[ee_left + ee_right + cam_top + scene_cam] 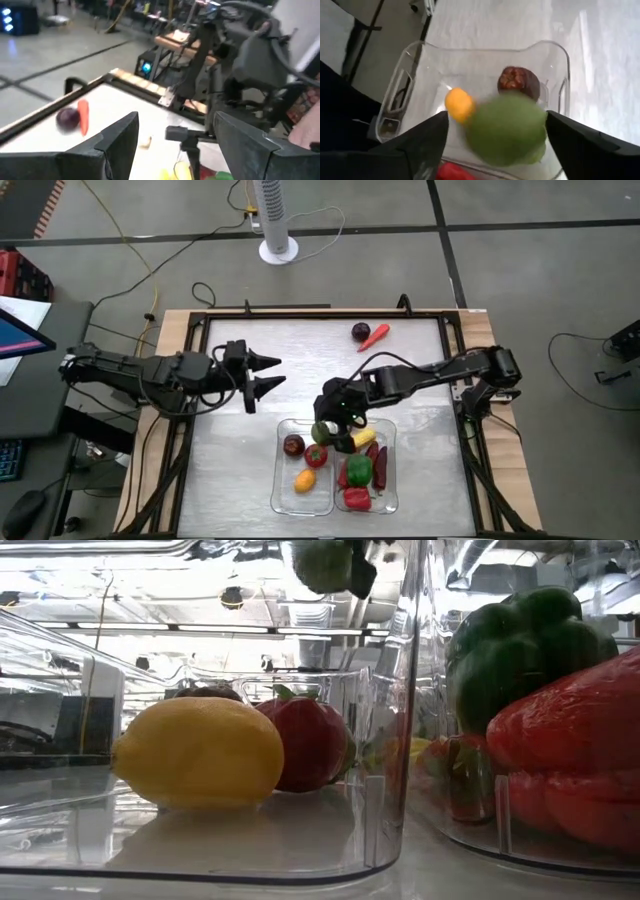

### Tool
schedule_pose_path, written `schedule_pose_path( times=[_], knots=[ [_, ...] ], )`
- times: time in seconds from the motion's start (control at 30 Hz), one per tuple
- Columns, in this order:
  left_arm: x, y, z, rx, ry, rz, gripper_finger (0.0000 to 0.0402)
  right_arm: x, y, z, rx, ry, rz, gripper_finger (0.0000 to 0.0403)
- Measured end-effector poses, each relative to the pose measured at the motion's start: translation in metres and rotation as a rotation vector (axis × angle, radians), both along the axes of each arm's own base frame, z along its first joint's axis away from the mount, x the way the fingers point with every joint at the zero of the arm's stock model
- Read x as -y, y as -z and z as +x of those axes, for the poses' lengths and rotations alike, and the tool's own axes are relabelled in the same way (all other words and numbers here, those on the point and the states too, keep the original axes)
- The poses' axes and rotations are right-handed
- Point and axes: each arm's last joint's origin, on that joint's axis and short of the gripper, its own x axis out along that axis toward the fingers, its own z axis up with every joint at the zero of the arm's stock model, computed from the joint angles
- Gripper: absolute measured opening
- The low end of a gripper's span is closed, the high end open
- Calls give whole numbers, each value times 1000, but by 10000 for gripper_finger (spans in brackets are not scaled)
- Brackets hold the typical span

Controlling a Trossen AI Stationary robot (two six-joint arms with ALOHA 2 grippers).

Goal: Sort produce into baskets
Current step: Put the lime into the left transparent bin, then put the small tomato into the left transparent bin

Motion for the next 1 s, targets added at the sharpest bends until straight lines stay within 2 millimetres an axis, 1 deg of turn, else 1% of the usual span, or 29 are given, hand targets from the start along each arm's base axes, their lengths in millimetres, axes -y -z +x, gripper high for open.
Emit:
schedule_pose_path(
  times=[0.13,0.2,0.3,0.4,0.47,0.57,0.67,0.73,0.83,0.9,1.0],
  knots=[
    [-4,6,-1,-46,-39,-69,244,5,2,2,-4,-17,-5,393],
    [-6,10,-1,-74,-58,-106,244,11,3,0,-18,-15,-22,394],
    [-9,19,4,-120,-86,-163,244,31,-1,-8,-68,44,-58,377],
    [-11,30,18,-170,-46,-210,244,54,0,-18,-154,85,-112,358],
    [-13,42,31,-238,14,-230,244,67,3,-24,-201,90,-147,346],
    [-20,63,53,-324,90,-246,244,81,11,-32,-276,103,-168,327],
    [-31,86,72,-420,133,-233,244,92,12,-47,-316,136,-164,312],
    [-39,102,80,-488,140,-220,244,97,4,-61,-293,162,-160,304],
    [-50,118,91,-525,156,-180,244,102,-10,-81,-234,209,-166,297],
    [-57,130,102,-530,216,-171,244,104,-17,-94,-215,245,-168,294],
    [-68,151,115,-537,305,-220,244,106,-29,-109,-171,304,-159,293]
  ],
)
